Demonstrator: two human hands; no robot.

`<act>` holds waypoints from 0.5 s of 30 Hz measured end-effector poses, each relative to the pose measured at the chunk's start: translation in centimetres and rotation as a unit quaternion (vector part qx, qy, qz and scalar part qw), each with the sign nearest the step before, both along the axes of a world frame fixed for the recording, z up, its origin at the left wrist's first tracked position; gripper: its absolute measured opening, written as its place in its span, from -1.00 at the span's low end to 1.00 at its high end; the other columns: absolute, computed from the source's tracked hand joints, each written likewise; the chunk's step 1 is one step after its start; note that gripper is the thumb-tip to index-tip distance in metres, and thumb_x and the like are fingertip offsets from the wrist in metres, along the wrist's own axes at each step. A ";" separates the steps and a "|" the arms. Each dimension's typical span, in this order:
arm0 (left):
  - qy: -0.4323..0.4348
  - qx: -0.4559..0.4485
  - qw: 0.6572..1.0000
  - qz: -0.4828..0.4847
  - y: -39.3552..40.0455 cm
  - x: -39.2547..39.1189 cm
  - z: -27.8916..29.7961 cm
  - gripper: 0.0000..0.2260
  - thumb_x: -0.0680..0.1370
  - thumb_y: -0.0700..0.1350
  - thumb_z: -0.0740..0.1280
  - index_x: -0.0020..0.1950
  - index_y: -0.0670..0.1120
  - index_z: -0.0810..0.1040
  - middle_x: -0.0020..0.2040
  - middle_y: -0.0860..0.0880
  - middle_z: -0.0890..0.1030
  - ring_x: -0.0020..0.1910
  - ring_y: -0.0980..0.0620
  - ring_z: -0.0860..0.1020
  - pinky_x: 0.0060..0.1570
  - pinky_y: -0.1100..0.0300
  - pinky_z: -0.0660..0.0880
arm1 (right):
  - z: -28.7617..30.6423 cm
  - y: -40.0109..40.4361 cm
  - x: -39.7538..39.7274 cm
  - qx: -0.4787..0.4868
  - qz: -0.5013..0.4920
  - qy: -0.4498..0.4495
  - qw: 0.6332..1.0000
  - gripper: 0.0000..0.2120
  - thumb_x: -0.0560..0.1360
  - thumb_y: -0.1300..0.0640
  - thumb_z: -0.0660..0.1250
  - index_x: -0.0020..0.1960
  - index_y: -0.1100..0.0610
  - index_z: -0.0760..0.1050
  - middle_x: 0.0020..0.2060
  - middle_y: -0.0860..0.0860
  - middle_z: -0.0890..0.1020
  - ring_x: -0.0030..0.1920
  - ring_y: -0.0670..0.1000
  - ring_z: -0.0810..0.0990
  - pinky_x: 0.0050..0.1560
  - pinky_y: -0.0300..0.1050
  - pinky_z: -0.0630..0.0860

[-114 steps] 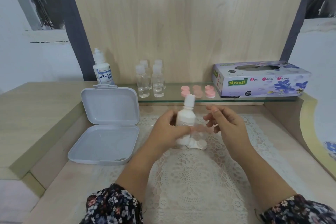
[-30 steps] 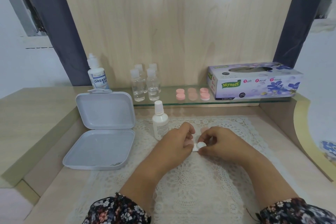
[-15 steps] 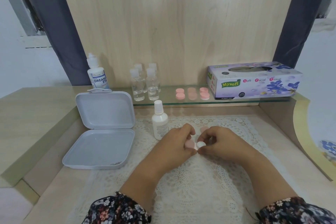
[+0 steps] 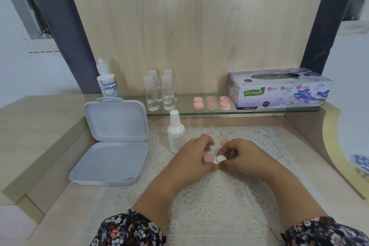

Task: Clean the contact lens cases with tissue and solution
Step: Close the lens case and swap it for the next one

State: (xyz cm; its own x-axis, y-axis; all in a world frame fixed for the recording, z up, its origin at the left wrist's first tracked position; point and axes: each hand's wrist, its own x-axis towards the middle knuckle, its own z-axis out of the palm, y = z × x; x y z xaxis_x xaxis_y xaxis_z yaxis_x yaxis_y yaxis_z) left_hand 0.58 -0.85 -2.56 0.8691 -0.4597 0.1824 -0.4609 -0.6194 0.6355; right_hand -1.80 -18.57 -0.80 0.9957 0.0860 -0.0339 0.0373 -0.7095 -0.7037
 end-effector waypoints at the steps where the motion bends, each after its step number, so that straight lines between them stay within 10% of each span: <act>1: -0.005 0.003 1.000 0.007 0.0 0.1 0.0 -0.62 0.45 -0.02 0.45 0.18 0.10 0.35 0.09 0.10 0.48 0.07 0.16 0.45 0.09 0.20 0.46 | 0.0 0.0 0.0 0.001 0.001 0.000 1.000 -0.87 0.32 0.09 0.53 -0.19 -0.07 0.62 -0.26 -0.11 0.61 -0.39 -0.29 0.52 -0.33 -0.36 0.42; 9: 0.004 0.005 1.000 -0.009 0.0 -0.1 0.2 -0.70 0.53 -0.22 0.25 0.17 0.11 0.35 0.06 0.13 0.52 0.10 0.17 0.45 0.15 0.10 0.47 | -0.1 0.0 0.1 -0.006 -0.001 -0.001 1.000 -0.88 0.32 0.08 0.53 -0.20 -0.07 0.62 -0.26 -0.13 0.61 -0.36 -0.24 0.52 -0.27 -0.31 0.46; 15: 0.005 0.012 1.000 0.006 -0.1 0.0 0.2 -0.58 0.45 0.00 0.44 0.22 0.13 0.33 0.09 0.12 0.46 0.10 0.15 0.42 0.13 0.15 0.46 | -0.1 0.0 0.1 -0.002 -0.002 0.001 1.000 -0.87 0.30 0.06 0.54 -0.20 -0.08 0.62 -0.27 -0.13 0.60 -0.36 -0.24 0.52 -0.28 -0.32 0.43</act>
